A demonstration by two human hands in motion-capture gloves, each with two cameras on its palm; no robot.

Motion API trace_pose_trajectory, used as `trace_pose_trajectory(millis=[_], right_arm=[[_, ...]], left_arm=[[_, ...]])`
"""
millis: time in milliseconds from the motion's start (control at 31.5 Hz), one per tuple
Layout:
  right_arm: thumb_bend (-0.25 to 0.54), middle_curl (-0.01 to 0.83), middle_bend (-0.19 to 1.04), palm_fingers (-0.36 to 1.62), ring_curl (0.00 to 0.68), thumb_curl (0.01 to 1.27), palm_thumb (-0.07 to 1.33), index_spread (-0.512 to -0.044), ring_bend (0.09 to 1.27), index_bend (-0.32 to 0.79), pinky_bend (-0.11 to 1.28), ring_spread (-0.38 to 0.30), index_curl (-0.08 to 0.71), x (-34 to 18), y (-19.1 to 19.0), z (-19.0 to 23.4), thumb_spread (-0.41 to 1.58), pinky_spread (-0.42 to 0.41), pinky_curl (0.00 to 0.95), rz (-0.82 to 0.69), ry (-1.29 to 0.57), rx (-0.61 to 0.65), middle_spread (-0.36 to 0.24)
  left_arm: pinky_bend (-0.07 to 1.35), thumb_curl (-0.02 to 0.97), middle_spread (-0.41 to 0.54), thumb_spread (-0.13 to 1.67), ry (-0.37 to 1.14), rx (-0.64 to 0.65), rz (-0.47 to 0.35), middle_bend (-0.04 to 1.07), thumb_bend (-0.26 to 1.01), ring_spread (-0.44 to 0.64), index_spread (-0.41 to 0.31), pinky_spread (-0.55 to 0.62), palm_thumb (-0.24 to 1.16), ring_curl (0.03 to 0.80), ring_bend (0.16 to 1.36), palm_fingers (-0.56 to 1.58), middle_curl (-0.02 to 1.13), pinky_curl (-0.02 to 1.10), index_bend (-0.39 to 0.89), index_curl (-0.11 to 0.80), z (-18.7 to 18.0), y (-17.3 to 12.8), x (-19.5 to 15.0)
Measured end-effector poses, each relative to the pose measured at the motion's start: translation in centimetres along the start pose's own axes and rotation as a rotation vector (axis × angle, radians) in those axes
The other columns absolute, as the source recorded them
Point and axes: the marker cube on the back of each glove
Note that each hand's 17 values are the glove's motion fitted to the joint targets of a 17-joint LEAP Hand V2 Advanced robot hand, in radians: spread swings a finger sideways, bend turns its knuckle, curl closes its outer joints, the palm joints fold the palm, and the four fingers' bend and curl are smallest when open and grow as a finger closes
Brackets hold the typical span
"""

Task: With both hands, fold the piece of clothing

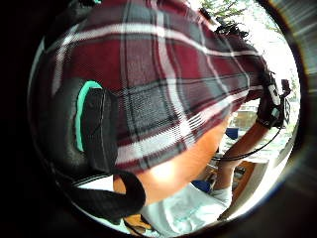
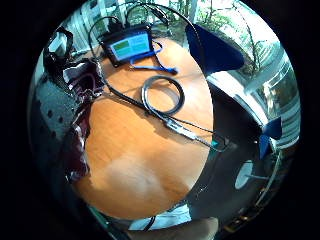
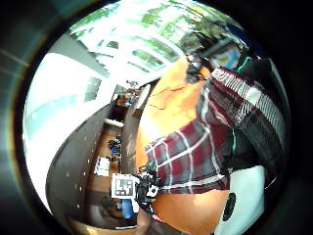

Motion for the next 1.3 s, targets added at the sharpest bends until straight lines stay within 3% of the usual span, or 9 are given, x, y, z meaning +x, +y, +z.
trace_pose_trajectory(millis=[349,572,730,794,857,984,1016,1111,1302], right_arm=[[0.027,0.518,0.43,1.15,0.545,0.54,1.03,-0.267,0.88,0.14,0.78,-0.22,0.25,-17.3,8.8,13.6,0.61,-0.275,0.49,-0.515,0.048,-0.149,-0.224],[-0.017,0.509,0.39,1.16,0.538,0.59,1.06,-0.277,0.85,0.13,0.75,-0.227,0.269,-19.4,12.0,17.9,0.48,-0.292,0.477,-0.636,0.128,-0.184,-0.234],[-0.031,0.505,0.38,1.15,0.538,0.61,1.06,-0.281,0.85,0.1,0.74,-0.233,0.267,-18.4,10.9,13.2,0.43,-0.302,0.471,-0.77,0.122,-0.291,-0.242],[-0.087,0.461,0.24,0.91,0.503,0.57,0.93,-0.289,0.76,0.05,0.78,-0.235,0.248,-16.6,9.2,9.5,0.64,-0.295,0.476,-0.815,0.194,-0.369,-0.22],[-0.085,0.444,0.15,0.72,0.487,0.54,0.85,-0.297,0.64,0.18,0.76,-0.199,0.298,-14.0,7.1,5.4,0.74,-0.249,0.48,-0.824,0.378,-0.436,-0.198],[-0.066,0.44,0.2,0.54,0.436,0.5,0.73,-0.322,0.43,0.28,0.62,-0.141,0.341,-9.5,3.3,-0.8,0.92,-0.094,0.45,-0.704,0.708,-0.403,-0.17],[-0.058,0.434,0.19,0.46,0.415,0.49,0.71,-0.324,0.39,0.25,0.6,-0.122,0.334,-8.8,2.7,-1.7,0.96,-0.063,0.435,-0.662,0.709,-0.352,-0.164],[-0.014,0.423,0.19,0.48,0.38,0.47,0.72,-0.329,0.35,0.23,0.56,-0.104,0.336,-7.6,2.0,-2.9,1.06,-0.012,0.404,-0.575,0.559,-0.221,-0.153],[0.004,0.406,0.19,0.56,0.332,0.46,0.74,-0.328,0.31,0.17,0.48,-0.089,0.326,-7.5,3.5,-2.3,1.2,0.037,0.349,-0.528,0.282,-0.224,-0.139]], left_arm=[[0.5,0.253,-0.094,1.46,0.162,0.189,-0.229,0.21,0.07,0.08,-0.145,0.14,0.37,0.315,0.52,0.56,0.4,0.37,0.14,0.395,-7.2,5.1,-9.5],[0.49,0.282,-0.109,1.47,0.169,0.167,-0.305,0.2,0.1,0.06,-0.145,0.1,0.45,0.318,0.49,0.59,0.41,0.38,0.14,0.381,-6.2,6.7,-12.2],[0.48,0.298,-0.113,1.48,0.162,0.162,-0.247,0.19,0.11,0.05,-0.145,0.08,0.48,0.319,0.48,0.59,0.41,0.38,0.13,0.372,-6.7,5.7,-10.2],[0.47,0.301,-0.111,1.48,0.128,0.164,-0.204,0.19,0.11,0.05,-0.142,0.08,0.48,0.319,0.48,0.6,0.41,0.38,0.13,0.368,-7.7,5.2,-8.6],[0.47,0.303,-0.111,1.47,0.091,0.15,-0.158,0.19,0.1,0.05,-0.14,0.08,0.48,0.32,0.48,0.6,0.41,0.38,0.14,0.366,-8.8,5.0,-6.9],[0.47,0.298,-0.111,1.45,0.047,0.114,-0.103,0.18,0.07,0.05,-0.143,0.08,0.43,0.321,0.47,0.6,0.41,0.38,0.14,0.363,-10.3,5.0,-3.4],[0.46,0.297,-0.111,1.45,0.037,0.119,-0.094,0.18,0.06,0.05,-0.143,0.08,0.42,0.32,0.47,0.61,0.41,0.38,0.15,0.364,-10.5,5.0,-2.5],[0.45,0.293,-0.111,1.43,-0.009,0.147,-0.075,0.18,0.03,0.05,-0.15,0.08,0.39,0.319,0.46,0.63,0.41,0.37,0.16,0.367,-10.9,5.1,-0.4],[0.43,0.294,-0.11,1.41,-0.05,0.103,-0.038,0.18,0.0,0.04,-0.158,0.08,0.37,0.321,0.45,0.64,0.4,0.37,0.16,0.37,-11.3,5.8,1.8]])
